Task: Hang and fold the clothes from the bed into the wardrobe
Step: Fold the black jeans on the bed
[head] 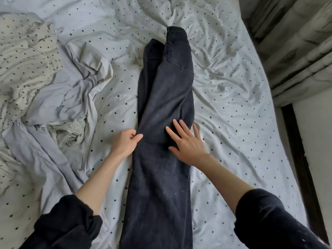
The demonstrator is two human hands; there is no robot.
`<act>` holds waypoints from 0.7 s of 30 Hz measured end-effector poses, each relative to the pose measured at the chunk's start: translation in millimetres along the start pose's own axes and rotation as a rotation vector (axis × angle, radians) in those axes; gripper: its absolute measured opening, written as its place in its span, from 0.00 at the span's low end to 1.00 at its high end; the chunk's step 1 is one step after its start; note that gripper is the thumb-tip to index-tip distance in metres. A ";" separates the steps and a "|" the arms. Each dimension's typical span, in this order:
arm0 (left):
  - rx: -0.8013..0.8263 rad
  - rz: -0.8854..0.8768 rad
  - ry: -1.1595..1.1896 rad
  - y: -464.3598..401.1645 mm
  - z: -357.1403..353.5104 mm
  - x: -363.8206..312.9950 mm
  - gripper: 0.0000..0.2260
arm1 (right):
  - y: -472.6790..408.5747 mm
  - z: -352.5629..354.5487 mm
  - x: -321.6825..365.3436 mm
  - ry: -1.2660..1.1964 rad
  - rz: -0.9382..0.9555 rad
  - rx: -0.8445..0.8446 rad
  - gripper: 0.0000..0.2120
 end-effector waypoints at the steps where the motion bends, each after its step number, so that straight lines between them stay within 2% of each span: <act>1: -0.001 0.000 0.019 -4.8 1.8 -4.4 0.12 | -3.1 0.6 -2.6 -0.024 0.002 -0.020 0.29; 2: -0.010 -0.005 0.052 -8.4 5.7 -12.4 0.06 | -5.5 3.9 -5.4 -0.074 0.008 -0.058 0.26; 3: -0.015 0.000 0.094 -12.5 10.5 -21.5 0.05 | -7.0 9.0 -7.0 -0.154 0.012 -0.115 0.23; 5: -0.012 -0.051 0.158 -24.6 19.0 -45.0 0.09 | -10.7 22.6 -9.4 -0.306 -0.013 -0.266 0.20; 7: -0.011 -0.124 0.110 -41.5 25.4 -71.6 0.02 | -19.8 37.9 -18.6 -0.405 -0.083 -0.405 0.18; 8: -0.021 -0.141 0.083 -53.6 27.2 -82.3 0.09 | -25.9 46.4 -24.3 -0.454 -0.130 -0.449 0.17; 10: -0.028 -0.139 0.040 -79.8 31.0 -103.7 0.16 | -43.6 63.0 -39.1 -0.552 -0.246 -0.437 0.17; 12: -0.040 -0.138 -0.007 -104.7 32.5 -117.9 0.15 | -61.8 73.4 -55.6 -0.579 -0.311 -0.396 0.20; 17: -0.023 -0.141 -0.077 -168.7 33.8 -160.4 0.16 | -120.5 93.6 -91.3 -0.625 -0.329 -0.353 0.23; 21: -0.011 -0.045 -0.017 -213.8 35.4 -184.6 0.19 | -158.6 102.2 -103.1 -0.646 -0.287 -0.349 0.24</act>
Point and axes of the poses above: each hand's wrist, its own y-axis away from the middle knuckle, its own z-axis out of the back of the hand, x = y × z, the point moved 4 cm from there along -y, towards the middle knuckle, and after that the axes turned 10 degrees about -y, right-handed, at the moved point
